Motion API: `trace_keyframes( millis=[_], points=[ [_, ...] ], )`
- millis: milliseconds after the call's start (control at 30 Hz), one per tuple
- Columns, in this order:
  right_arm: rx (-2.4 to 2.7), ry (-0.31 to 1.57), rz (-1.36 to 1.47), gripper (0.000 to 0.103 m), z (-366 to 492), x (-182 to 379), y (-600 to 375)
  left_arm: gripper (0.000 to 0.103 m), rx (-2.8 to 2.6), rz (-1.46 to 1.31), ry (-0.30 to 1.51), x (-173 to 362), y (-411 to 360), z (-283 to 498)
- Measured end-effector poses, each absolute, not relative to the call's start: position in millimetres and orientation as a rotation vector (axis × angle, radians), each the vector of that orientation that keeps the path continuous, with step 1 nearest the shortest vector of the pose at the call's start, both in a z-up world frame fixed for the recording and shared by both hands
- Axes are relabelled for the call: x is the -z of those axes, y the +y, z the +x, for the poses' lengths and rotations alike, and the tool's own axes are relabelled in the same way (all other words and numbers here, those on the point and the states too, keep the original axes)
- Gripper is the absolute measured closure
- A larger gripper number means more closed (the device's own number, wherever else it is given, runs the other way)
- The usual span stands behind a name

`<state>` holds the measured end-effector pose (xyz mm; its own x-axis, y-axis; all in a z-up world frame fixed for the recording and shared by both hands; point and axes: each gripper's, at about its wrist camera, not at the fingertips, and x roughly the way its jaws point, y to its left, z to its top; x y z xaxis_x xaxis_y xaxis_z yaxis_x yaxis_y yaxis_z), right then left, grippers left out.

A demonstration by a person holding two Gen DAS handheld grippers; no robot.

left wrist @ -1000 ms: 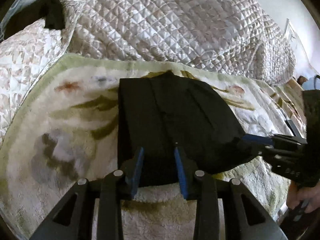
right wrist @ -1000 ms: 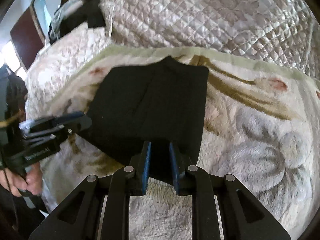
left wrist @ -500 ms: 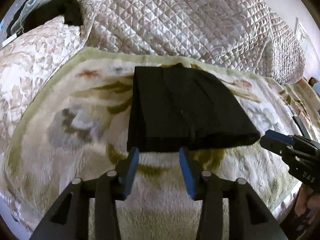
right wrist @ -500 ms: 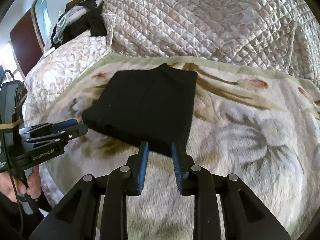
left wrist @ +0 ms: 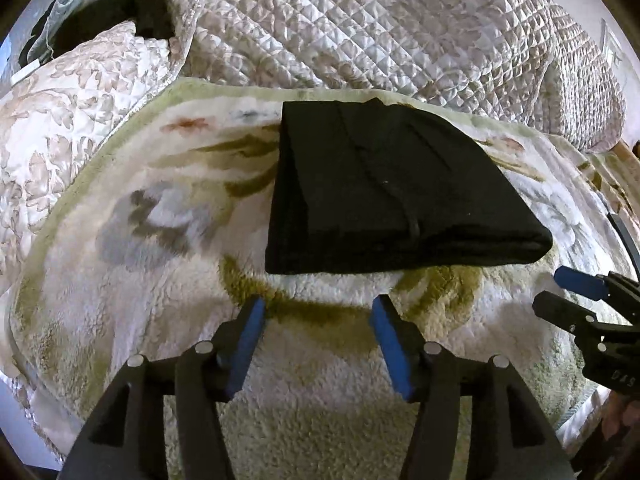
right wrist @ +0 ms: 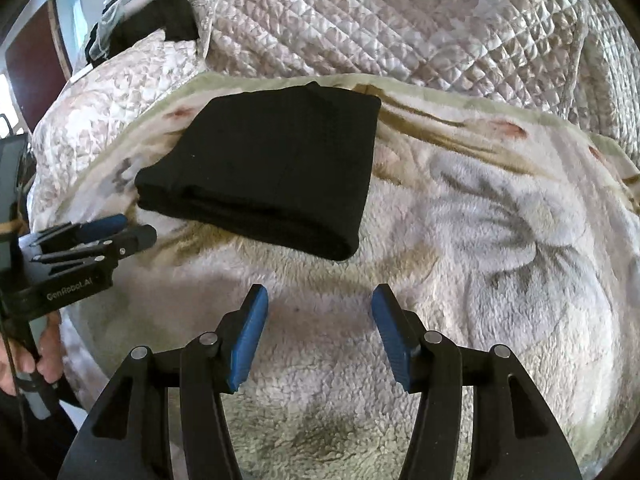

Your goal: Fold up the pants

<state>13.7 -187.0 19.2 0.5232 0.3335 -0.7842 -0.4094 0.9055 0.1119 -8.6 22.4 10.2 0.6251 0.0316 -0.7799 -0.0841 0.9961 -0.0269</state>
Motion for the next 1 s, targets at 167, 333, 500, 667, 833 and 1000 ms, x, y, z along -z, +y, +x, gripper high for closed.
trace_keyframes(
  millis=[167,333,500,667,833,1000],
  points=[
    [-0.445,0.91,-0.102,0.046,11.9,-16.4,-186.3,0.04,-0.068,-0.052,0.892,-8.8,21.5,-8.2],
    [-0.442,0.896,-0.131,0.042,9.8,-14.4,-181.7,0.039,-0.066,-0.039,0.889,-7.9,22.1,-7.7],
    [-0.445,0.889,-0.137,0.042,9.9,-13.3,-181.9,0.039,-0.068,-0.028,0.889,-8.0,20.9,-7.8],
    [-0.444,0.884,-0.147,0.041,9.2,-13.1,-181.0,0.038,-0.066,-0.024,0.893,-8.1,21.8,-7.6],
    [-0.444,0.882,-0.149,0.04,9.4,-12.9,-180.5,0.038,-0.07,-0.025,0.892,-8.1,20.2,-7.9],
    [-0.445,0.882,-0.15,0.039,9.2,-12.7,-180.5,0.038,-0.069,-0.025,0.893,-8.4,20.3,-7.6]
  ],
)
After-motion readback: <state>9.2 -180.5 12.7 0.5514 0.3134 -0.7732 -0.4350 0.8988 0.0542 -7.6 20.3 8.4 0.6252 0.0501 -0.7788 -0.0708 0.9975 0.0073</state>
